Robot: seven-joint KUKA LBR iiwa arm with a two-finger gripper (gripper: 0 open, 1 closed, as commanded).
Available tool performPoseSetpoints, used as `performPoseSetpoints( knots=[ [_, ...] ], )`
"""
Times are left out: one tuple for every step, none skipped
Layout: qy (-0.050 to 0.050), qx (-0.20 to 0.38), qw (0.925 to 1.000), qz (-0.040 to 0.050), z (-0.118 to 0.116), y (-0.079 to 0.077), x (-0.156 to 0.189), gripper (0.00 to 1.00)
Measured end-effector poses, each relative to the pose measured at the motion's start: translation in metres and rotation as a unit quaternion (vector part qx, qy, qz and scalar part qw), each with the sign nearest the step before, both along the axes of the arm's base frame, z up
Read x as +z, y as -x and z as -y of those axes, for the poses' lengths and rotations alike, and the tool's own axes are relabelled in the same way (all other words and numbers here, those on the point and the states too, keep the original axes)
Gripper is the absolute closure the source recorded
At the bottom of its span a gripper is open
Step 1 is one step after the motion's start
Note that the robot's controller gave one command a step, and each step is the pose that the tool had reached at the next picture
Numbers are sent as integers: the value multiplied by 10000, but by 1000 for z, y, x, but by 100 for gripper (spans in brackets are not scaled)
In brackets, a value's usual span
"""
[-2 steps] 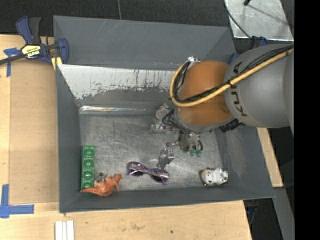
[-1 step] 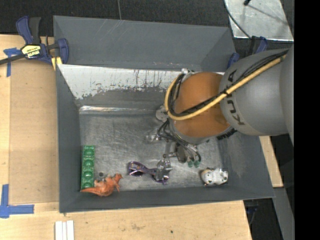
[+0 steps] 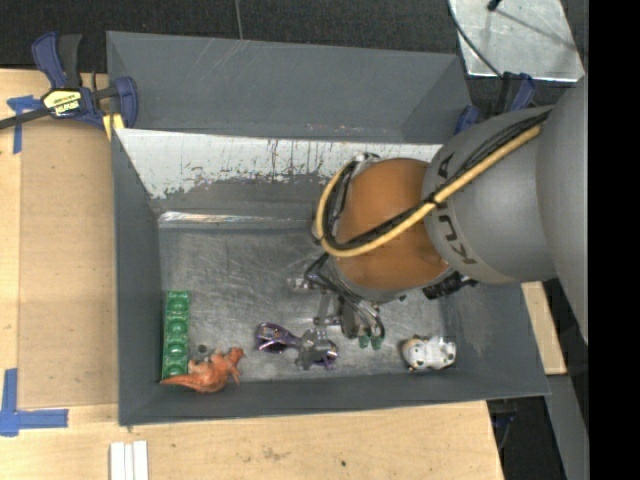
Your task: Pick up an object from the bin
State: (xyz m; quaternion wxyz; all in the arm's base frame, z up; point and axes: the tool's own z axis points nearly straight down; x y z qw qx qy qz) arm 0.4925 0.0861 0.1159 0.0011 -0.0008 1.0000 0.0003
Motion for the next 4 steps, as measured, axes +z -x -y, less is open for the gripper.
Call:
performPoseSetpoints(
  knots=[
    [4,1066,9943,0,-3,7,-35,0],
    [-13,74,9999,92,-11,3,-41,100],
    [-13,74,9999,91,-11,3,-41,100],
    [-12,75,9999,83,-11,3,-39,100]
  ],
)
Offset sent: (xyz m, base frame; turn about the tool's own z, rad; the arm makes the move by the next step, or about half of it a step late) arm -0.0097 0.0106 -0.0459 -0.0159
